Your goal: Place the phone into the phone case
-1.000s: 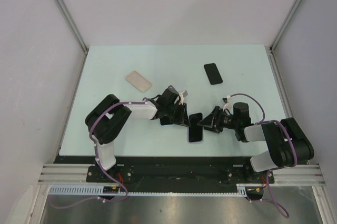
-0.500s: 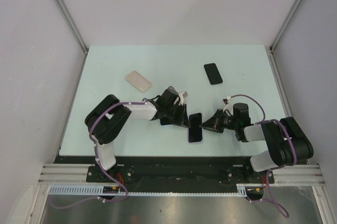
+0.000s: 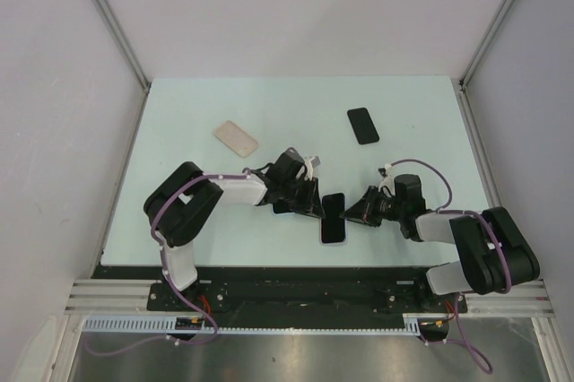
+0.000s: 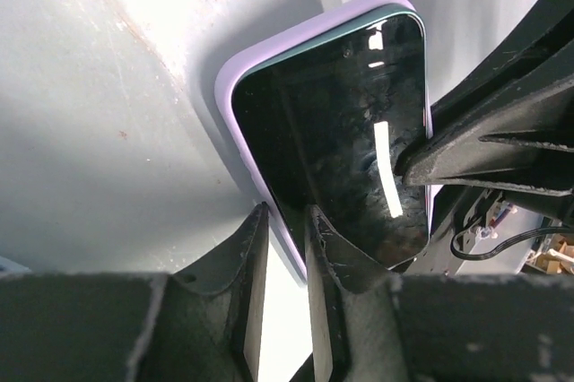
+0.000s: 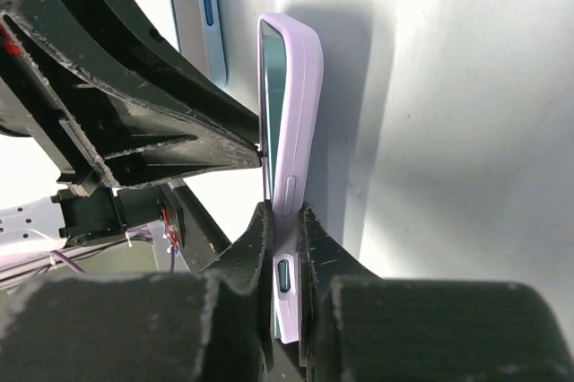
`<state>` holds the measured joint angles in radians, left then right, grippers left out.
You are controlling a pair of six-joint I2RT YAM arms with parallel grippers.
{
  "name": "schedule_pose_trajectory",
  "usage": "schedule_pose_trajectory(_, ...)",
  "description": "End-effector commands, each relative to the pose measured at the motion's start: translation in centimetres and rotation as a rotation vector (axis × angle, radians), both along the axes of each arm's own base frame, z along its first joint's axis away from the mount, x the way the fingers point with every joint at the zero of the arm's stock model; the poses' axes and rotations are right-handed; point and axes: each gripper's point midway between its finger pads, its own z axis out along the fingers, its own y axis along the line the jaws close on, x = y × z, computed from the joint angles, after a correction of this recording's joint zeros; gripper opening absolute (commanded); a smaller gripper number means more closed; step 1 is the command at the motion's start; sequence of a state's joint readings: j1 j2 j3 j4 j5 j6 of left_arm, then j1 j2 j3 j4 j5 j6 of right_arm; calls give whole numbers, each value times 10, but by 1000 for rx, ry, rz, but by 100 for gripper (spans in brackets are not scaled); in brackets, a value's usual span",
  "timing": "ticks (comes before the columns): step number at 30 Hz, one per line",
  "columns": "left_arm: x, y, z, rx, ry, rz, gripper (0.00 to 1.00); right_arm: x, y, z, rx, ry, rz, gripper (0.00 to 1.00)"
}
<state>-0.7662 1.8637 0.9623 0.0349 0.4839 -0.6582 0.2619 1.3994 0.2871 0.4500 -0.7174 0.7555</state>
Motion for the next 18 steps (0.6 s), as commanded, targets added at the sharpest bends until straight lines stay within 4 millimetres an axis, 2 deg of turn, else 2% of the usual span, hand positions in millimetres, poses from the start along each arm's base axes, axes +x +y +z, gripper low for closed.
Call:
schedule_pose_trajectory(1, -6, -14, 38, -81, -49, -55, 28, 11, 3, 9, 9, -62, 19, 0)
schedule_pose_trajectory(4, -1, -8, 57, -67, -104, -67, 37, 13, 4, 20, 50, -67, 19, 0)
schedule_pose_trajectory(5, 1, -4, 71, -72, -131, -63, 40, 14, 3, 27, 64, -87, 16, 0)
schedule_pose_trajectory(6, 3, 0, 76, -68, -165, -72, 43, 15, 3, 32, 81, -85, 9, 0)
schedule_pose_trajectory(8, 4, 8, 88, -70, -197, -73, 53, 17, 2, 52, 126, -128, 12, 0)
schedule_pose_trajectory(9, 5, 12, 102, -89, -239, -81, 57, 17, 3, 61, 153, -133, 9, 0)
schedule_pose_trajectory(10, 1, 15, 105, -98, -238, -90, 66, 17, 4, 71, 178, -153, 17, 0)
schedule_pose_trajectory(12, -3, 20, 121, -137, -261, -103, 72, 16, 4, 92, 215, -203, 23, 0)
schedule_pose_trajectory(13, -7, 21, 123, -156, -250, -117, 77, 14, 6, 101, 241, -209, 28, 0)
schedule_pose_trajectory(15, -13, 20, 137, -214, -265, -138, 80, 12, 6, 118, 272, -247, 30, 0)
schedule_pose_trajectory(16, -17, 20, 138, -231, -262, -149, 84, 10, 7, 127, 294, -258, 33, 0)
schedule_pose_trajectory(18, -24, 16, 151, -301, -269, -171, 86, 8, 7, 137, 318, -272, 34, 0)
